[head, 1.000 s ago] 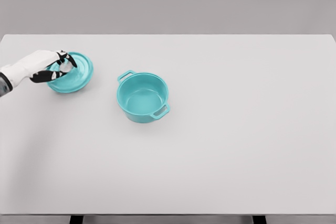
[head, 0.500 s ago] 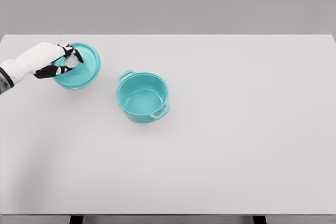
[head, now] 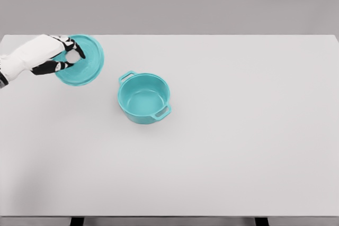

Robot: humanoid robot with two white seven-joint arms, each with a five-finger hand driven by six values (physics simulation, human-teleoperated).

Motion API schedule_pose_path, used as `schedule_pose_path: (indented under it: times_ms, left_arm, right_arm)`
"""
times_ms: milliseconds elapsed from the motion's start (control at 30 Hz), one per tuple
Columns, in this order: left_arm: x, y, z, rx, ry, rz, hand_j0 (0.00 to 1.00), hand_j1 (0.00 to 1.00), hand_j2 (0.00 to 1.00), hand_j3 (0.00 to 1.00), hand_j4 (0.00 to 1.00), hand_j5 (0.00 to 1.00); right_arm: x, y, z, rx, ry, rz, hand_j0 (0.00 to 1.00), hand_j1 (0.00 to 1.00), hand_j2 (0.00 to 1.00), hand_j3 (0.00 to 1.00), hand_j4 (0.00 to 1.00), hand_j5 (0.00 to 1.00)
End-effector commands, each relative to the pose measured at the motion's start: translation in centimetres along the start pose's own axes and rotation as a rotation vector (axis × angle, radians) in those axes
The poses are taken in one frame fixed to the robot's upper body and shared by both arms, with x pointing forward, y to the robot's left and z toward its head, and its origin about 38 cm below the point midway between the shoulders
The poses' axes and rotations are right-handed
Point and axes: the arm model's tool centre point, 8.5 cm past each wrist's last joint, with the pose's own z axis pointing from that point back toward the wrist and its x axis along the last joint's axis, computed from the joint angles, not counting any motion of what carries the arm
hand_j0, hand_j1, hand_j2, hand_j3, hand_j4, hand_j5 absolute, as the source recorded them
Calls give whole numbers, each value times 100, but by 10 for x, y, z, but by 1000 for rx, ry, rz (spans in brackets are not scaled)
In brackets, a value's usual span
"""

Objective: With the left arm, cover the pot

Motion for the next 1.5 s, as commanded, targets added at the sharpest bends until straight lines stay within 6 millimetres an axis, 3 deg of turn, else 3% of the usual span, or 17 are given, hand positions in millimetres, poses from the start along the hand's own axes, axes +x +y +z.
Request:
schedule_pose_path:
  times_ms: [0, 200, 600, 967, 1200, 1467]
  left_arm:
    - [7, 7, -2, 16, -21, -12, 48, 48, 48, 48, 48, 48]
    - [23, 8, -4, 26, -62, -33, 47, 47, 47, 47, 47, 47]
    - [36, 8, -8, 33, -96, -47, 47, 47, 47, 47, 47, 47]
    - [54, -3, -14, 18, -142, -44, 47, 47, 47, 47, 47, 47]
    - [73, -14, -28, 4, -198, -38, 46, 46, 46, 46, 46, 46]
    - [83, -23, -37, -13, -227, -27, 46, 46, 46, 46, 46, 46]
  right_arm:
    - [0, 0, 0, 0, 1, 0, 100, 100, 100, 100, 100, 100]
    - [0, 0, 0, 0, 0, 0, 100, 100, 100, 100, 100, 100]
    - [0, 0, 0, 0, 1, 0, 100, 100, 100, 100, 100, 100]
    - [0, 0, 0, 0, 0, 0, 100, 100, 100, 100, 100, 100]
    - [0, 0, 0, 0, 0, 0, 100, 100, 100, 100, 100, 100]
    - [0, 0, 0, 0, 1, 0, 100, 100, 100, 100, 100, 100]
